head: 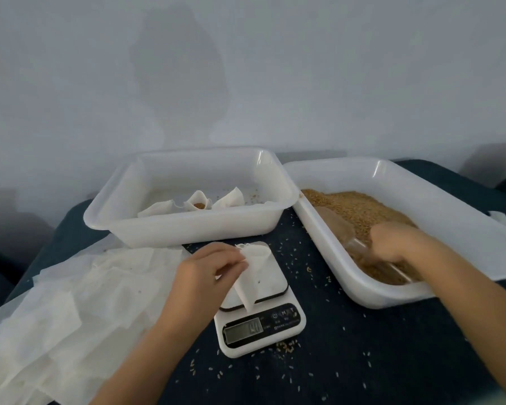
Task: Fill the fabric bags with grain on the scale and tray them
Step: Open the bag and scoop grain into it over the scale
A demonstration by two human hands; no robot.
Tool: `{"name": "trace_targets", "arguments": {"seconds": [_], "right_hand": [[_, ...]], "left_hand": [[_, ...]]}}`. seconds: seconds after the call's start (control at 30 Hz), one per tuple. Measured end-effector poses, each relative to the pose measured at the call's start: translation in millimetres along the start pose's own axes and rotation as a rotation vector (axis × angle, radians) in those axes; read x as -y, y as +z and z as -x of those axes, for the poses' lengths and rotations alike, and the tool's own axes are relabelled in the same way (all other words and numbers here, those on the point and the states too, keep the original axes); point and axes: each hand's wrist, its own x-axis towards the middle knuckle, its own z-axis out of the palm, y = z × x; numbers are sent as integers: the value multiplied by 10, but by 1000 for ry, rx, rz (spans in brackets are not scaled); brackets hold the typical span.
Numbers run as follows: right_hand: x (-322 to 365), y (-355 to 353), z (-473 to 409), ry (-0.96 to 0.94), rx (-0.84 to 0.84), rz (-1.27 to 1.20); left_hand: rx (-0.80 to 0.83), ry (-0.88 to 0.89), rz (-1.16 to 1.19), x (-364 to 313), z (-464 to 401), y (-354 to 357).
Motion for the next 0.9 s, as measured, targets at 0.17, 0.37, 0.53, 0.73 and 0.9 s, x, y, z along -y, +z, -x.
{"name": "trace_targets", "arguments": {"seconds": [0.17,0.37,0.53,0.73,0.9], "right_hand": [[-52,4,-32,-12,-147,-211],[-172,-261,33,-46,-147,-192],[-111,-424,23,-44,-123,-97],[174,-464,-198,-21,-187,-75],[371,-394,-408,-18,-232,-199]], "left_hand": [[-38,-113,66,34,-99,21],[5,-44,18,58,-110,-2],[23,5,2,35,-105,35],[37,17,1,60,-81,38],[35,7,-15,114,-48,12]]}}
